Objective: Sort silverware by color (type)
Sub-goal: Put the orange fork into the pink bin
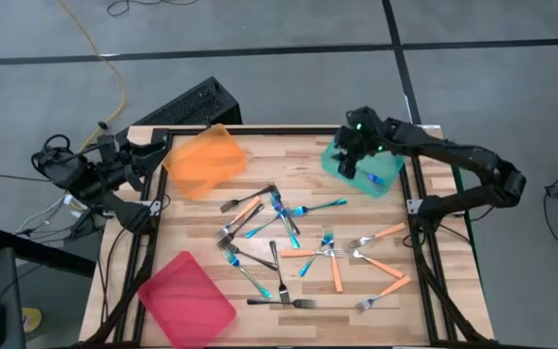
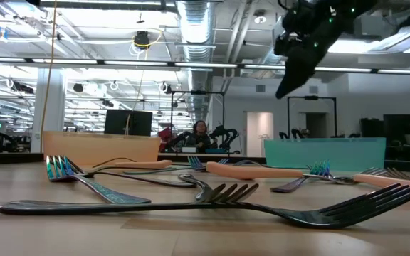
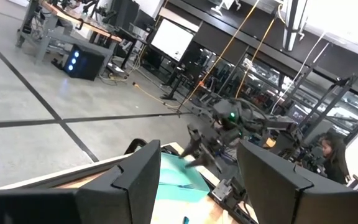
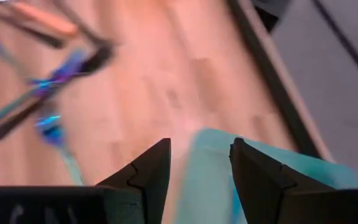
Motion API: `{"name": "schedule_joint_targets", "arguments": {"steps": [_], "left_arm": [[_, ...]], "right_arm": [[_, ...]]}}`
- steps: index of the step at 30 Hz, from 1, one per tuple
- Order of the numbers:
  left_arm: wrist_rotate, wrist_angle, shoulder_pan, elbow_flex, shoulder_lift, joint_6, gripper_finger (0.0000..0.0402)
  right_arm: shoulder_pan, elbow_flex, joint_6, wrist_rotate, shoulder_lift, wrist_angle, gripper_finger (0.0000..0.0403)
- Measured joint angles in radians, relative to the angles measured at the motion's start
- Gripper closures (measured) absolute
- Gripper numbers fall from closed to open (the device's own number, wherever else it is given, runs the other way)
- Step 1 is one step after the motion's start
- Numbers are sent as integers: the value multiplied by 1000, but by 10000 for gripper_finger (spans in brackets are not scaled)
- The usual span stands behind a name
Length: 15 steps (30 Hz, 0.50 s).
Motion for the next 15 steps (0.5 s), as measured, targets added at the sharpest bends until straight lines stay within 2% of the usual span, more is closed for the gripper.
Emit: {"name": "schedule_joint_targets", "arguments": {"steps": [6,15], "left_arm": [[2,0,0,0,0,0,205],[28,0,0,0,0,-9,205]], "right_arm": [[197,1,183,1,1,-151,216],[527,1,571,3,-1,-441,216]]}}
